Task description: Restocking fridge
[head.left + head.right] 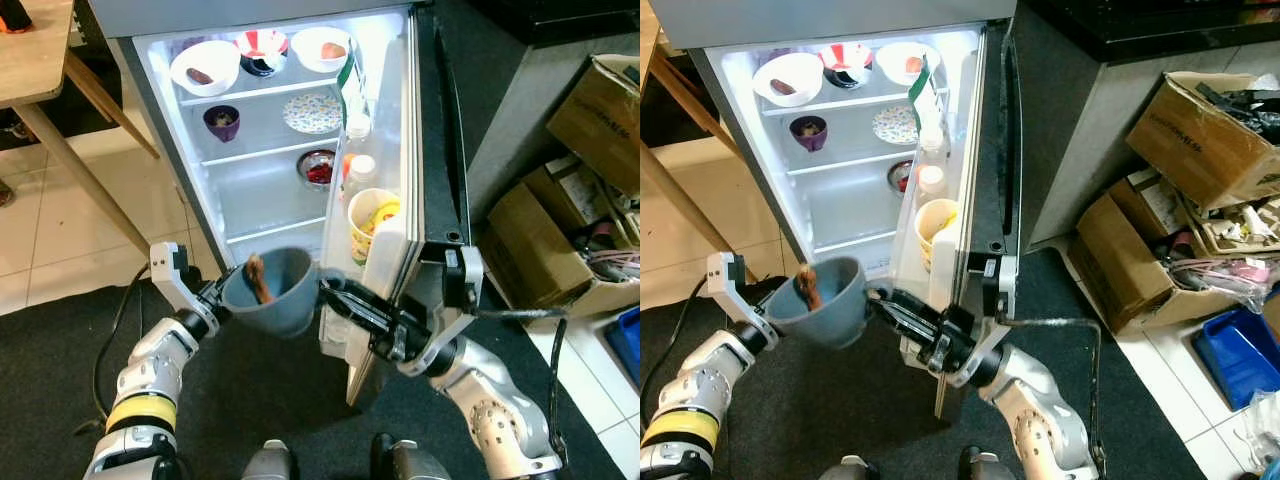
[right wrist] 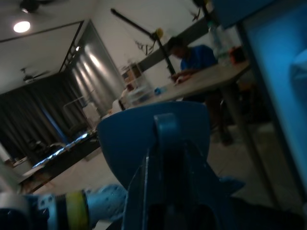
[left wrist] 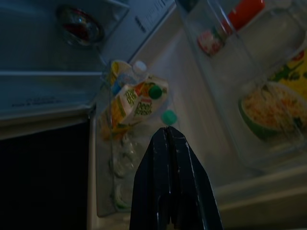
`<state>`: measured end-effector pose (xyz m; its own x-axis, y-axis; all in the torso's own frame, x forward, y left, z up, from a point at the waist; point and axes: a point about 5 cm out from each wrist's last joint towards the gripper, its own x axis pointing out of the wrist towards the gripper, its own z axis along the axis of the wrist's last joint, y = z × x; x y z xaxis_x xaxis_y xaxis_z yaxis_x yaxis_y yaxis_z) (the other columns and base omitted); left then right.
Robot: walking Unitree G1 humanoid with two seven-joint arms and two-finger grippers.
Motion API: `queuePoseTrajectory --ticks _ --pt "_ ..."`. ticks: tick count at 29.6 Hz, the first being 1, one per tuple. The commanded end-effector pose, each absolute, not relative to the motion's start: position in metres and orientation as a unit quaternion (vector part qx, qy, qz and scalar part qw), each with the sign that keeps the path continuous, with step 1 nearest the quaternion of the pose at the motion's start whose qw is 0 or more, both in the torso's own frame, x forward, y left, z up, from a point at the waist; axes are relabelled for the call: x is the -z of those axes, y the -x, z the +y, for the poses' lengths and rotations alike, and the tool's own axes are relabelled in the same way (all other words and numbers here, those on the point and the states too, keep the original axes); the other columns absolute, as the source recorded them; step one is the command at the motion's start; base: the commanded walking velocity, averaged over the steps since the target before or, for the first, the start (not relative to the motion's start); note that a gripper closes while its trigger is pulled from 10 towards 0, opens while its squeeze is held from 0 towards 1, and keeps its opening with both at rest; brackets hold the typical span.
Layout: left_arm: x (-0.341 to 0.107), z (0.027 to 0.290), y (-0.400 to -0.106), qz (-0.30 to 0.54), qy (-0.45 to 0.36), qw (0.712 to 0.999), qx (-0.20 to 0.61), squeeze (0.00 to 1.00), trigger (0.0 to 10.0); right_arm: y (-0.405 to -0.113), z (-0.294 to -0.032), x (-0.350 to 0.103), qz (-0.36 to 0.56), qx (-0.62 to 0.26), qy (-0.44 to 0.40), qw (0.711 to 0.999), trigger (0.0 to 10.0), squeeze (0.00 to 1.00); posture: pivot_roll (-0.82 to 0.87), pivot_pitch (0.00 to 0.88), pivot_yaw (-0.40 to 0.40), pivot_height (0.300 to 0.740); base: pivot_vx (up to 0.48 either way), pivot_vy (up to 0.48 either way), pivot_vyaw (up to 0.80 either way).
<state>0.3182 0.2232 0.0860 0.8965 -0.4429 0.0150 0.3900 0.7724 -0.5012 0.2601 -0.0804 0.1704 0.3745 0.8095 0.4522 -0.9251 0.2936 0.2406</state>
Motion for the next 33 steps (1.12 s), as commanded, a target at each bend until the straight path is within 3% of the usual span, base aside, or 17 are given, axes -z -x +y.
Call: queuePoseTrajectory --ticks 1,6,17,26,33 --pt "-0.078 0.221 -0.314 0.060 0.259 0.940 0.214 0.00 10.0 -0.258 -0.084 -0.173 -0.132 -0.544 -0.242 0.792 10.0 0.00 -0.08 0.177 0.015 0.740 0.000 0.000 0.00" --pt "-0.078 0.214 -0.318 0.064 0.257 0.939 0.217 0.00 10.0 -0.243 -0.080 -0.176 -0.128 -0.592 -0.238 0.759 10.0 0.00 -0.09 0.168 0.024 0.740 0.000 0.000 0.00" --pt "-0.080 0.195 -0.320 0.060 0.252 0.936 0.240 0.00 10.0 -0.232 -0.074 -0.174 -0.111 -0.625 -0.231 0.737 10.0 0.00 -0.10 0.167 0.026 0.740 0.000 0.000 0.00" --pt "-0.077 0.191 -0.321 0.068 0.239 0.941 0.231 0.00 10.0 -0.233 -0.076 -0.168 -0.096 -0.619 -0.229 0.745 10.0 0.00 -0.10 0.170 0.022 0.740 0.000 0.000 0.00" --pt "-0.079 0.190 -0.322 0.067 0.232 0.942 0.233 0.00 10.0 -0.234 -0.076 -0.162 -0.085 -0.614 -0.228 0.751 10.0 0.00 -0.09 0.170 0.019 0.740 -0.302 0.000 0.00"
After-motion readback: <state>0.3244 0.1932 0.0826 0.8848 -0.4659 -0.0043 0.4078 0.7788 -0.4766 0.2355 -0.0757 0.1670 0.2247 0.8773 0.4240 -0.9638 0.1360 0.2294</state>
